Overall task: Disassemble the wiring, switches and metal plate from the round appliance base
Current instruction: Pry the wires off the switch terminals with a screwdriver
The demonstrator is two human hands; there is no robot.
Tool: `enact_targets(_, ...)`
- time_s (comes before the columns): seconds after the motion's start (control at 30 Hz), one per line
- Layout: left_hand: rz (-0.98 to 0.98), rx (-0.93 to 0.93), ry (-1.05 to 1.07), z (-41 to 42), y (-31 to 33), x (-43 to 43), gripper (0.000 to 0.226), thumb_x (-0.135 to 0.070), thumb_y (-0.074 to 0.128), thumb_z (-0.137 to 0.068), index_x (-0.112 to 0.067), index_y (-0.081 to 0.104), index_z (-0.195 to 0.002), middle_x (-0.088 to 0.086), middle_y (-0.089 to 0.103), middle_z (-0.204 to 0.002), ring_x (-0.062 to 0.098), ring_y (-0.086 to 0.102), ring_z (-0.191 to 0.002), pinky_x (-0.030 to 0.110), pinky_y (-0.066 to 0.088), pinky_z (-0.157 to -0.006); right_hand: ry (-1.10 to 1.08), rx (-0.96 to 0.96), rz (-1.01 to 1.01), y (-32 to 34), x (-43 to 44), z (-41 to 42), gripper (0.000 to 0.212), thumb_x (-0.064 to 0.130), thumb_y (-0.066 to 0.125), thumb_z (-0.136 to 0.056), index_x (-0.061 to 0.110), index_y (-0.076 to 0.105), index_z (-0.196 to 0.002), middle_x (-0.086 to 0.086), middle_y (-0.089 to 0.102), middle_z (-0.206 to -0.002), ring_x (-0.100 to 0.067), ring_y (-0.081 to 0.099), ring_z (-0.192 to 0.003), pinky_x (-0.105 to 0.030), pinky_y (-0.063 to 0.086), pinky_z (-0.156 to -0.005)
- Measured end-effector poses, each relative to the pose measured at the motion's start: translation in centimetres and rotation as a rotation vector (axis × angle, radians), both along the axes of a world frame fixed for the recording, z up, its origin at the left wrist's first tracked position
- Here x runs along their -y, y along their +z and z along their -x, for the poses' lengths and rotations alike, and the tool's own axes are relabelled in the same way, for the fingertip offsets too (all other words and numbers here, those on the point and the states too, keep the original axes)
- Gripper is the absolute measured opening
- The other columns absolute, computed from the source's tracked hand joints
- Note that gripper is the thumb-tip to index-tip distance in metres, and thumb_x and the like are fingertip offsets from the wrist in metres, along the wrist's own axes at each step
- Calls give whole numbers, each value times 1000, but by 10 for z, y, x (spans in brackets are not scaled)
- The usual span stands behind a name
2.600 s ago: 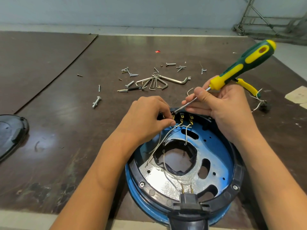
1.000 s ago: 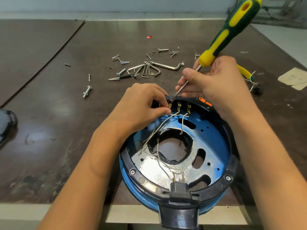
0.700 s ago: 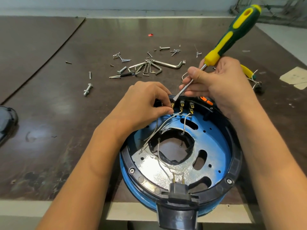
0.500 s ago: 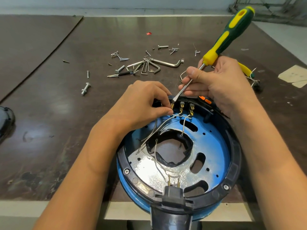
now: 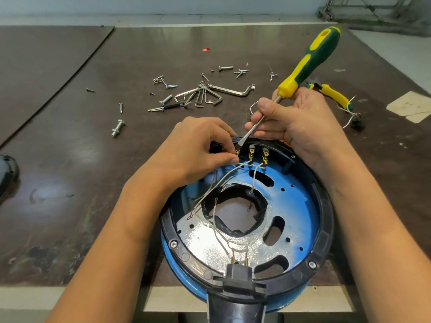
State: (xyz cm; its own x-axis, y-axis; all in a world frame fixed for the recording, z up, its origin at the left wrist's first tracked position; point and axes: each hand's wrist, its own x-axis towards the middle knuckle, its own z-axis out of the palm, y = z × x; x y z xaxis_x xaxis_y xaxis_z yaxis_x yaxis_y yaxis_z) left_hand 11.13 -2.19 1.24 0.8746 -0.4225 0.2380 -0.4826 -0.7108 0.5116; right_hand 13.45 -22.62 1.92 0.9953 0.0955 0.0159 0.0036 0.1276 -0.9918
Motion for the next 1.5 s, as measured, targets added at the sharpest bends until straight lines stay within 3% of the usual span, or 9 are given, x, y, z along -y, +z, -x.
enact_targets(0.17, 18, -20, 5, 1, 0, 0, 7, -38, 80, -78, -31, 78, -77, -16, 68, -109, -2, 59, -92, 36, 49, -86, 31, 165, -3, 0, 1, 4, 15, 4, 59, -101, 12, 49, -95, -13, 70, -75, -36, 77, -75, -44, 65, -69)
enact_targets(0.33, 27, -21, 22, 3, 1, 1, 7, -36, 81, -78, -29, 79, -78, -14, 69, -108, 2, 62, -95, 37, 50, -87, 34, 346, 89, -3, 1, 4, 21, -5, 58, -100, 12, 50, -90, -12, 63, -67, -31, 69, -63, -45, 62, -65)
enact_targets(0.6, 30, -33, 30, 3, 2, 1, 8, -36, 80, -79, -28, 79, -78, -14, 69, -109, 2, 62, -95, 38, 50, -87, 50, 478, 105, -5, 2, 7, 16, -2, 59, -99, 11, 50, -95, -9, 64, -71, -31, 72, -66, -53, 63, -71)
enact_targets(1.03, 29, -42, 39, 3, 1, 2, 7, -37, 80, -78, -31, 78, -76, -15, 69, -110, 0, 62, -96, 39, 50, -91, 95, 473, 115, -2, 1, 10, 19, -2, 58, -101, 12, 48, -95, -19, 65, -76, -40, 74, -72, -39, 61, -69)
enact_targets(1.17, 18, -44, 35, 3, 2, 3, 8, -37, 80, -79, -31, 77, -76, -15, 69, -111, 1, 62, -96, 38, 50, -90, 111, 444, 157, 2, -1, 7, 19, -1, 61, -99, 12, 48, -95, -13, 67, -73, -36, 75, -70, -45, 63, -67)
enact_targets(1.27, 15, -37, 38, 3, 2, 3, 8, -37, 80, -78, -31, 77, -75, -16, 69, -111, 1, 62, -95, 39, 50, -89, 112, 445, 178, 3, -4, 4, 19, -2, 60, -100, 10, 47, -96, -10, 67, -70, -34, 75, -68, -40, 62, -63)
enact_targets(1.5, 15, -31, 42, 3, 1, 3, 9, -38, 80, -78, -32, 77, -74, -19, 68, -109, -2, 61, -93, 38, 49, -88, 69, 227, 48, -1, 0, -1, 18, 2, 58, -102, 14, 47, -94, -10, 70, -68, -35, 76, -68, -46, 64, -65)
